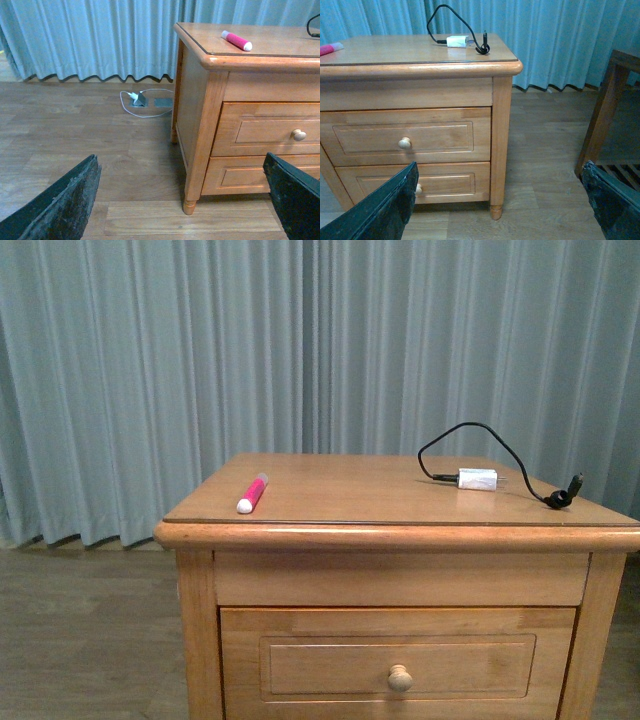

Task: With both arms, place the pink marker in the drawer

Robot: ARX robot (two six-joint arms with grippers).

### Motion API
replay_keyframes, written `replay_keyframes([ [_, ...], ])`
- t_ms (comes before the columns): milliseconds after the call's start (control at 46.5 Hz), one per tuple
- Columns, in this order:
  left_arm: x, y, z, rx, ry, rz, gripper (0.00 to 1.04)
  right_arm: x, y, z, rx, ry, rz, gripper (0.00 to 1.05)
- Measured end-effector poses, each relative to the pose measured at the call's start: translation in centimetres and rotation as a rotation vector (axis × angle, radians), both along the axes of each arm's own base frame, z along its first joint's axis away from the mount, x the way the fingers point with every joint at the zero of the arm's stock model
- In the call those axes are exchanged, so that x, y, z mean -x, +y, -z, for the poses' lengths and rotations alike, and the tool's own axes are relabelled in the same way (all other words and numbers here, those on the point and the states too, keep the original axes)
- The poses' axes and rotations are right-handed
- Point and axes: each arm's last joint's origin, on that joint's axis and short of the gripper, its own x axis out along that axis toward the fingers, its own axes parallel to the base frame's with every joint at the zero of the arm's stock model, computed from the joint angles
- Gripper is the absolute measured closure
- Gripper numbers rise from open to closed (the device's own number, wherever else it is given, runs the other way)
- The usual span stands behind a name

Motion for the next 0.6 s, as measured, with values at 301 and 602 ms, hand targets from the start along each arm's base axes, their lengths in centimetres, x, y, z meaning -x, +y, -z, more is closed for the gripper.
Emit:
replay_keyframes([
  [301, 0.0, 0.0, 0.0, 0.0, 0.0, 0.0, 0.06, 0.0, 0.0, 0.0, 0.0, 0.0, 0.0, 0.08],
  [602, 0.0, 0.0, 0.0, 0.0, 0.0, 0.0, 0.06, 0.0, 0.0, 0.0, 0.0, 0.0, 0.0, 0.08],
])
